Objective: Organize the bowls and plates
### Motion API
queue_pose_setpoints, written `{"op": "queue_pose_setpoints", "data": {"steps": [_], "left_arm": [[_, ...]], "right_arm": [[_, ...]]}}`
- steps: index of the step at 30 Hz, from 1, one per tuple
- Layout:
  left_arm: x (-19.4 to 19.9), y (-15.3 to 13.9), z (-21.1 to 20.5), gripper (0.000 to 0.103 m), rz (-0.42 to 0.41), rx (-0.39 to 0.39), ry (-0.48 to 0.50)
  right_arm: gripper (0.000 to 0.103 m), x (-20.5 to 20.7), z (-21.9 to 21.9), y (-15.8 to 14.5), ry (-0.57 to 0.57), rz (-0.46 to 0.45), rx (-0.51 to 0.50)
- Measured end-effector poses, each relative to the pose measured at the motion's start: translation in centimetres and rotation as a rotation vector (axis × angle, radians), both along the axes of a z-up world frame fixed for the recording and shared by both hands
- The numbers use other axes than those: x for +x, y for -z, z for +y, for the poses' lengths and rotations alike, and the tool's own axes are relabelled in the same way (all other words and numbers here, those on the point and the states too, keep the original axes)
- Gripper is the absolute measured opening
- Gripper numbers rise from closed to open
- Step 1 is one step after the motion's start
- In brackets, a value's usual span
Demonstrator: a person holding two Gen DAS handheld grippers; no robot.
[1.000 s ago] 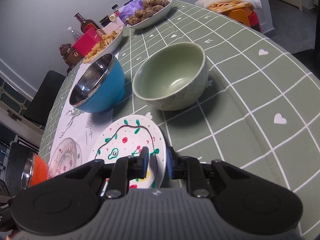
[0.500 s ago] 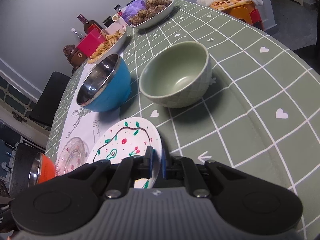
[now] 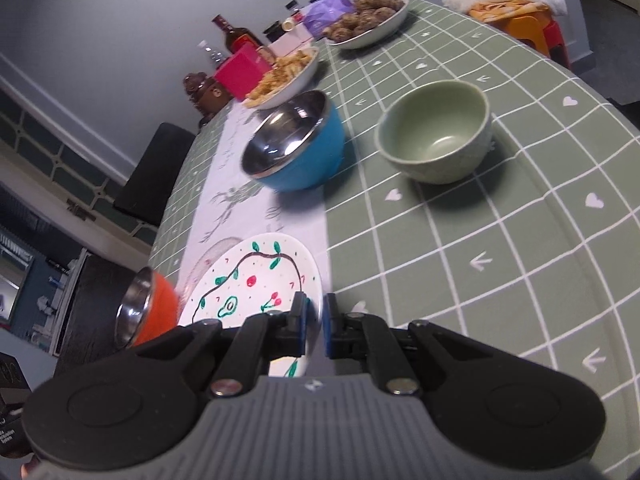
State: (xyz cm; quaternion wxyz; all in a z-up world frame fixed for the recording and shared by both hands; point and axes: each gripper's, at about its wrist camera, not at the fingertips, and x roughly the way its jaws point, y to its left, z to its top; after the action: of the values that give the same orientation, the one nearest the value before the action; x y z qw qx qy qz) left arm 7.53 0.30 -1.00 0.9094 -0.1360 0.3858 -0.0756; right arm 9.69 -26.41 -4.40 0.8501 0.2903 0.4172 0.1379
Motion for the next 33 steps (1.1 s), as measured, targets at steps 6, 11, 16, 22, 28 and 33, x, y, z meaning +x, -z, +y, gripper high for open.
{"op": "queue_pose_setpoints", "data": {"steps": [6,11,16,22,28,33], "left_arm": [[-3.6,-0.3,2.2,0.015,0.006,-0.016,-0.028],[-6.0,1.0,4.7,0.015,0.055,-0.053,-0.072],[-8.2,1.5,6.4,0.015,0.067,-0.054,-0.102],[-9.3,2.6,6.7,0.015,0.097,-0.039,-0.098],[-9.2,3.6,6.2,0.015,0.133,-0.027,-0.097],[-9.2,3.9,6.3,0.015,0.159,-0.018,-0.105]], "right_arm": [[0.005,-2.1,1.7,-0.4,-0.077,-0.016,0.024],[0.005,-3.5,3.8,-0.1,-0.156,-0.006,0.012],[0.005,-4.4,5.6,0.6,-0.231,0.018,0.002],[0.005,-5.0,6.8,1.7,-0.278,0.045,-0.045],[0.005,-4.9,7.0,2.6,-0.295,0.077,-0.085],[0.006,-5.2,7.5,2.4,-0.325,0.064,-0.13]]}}
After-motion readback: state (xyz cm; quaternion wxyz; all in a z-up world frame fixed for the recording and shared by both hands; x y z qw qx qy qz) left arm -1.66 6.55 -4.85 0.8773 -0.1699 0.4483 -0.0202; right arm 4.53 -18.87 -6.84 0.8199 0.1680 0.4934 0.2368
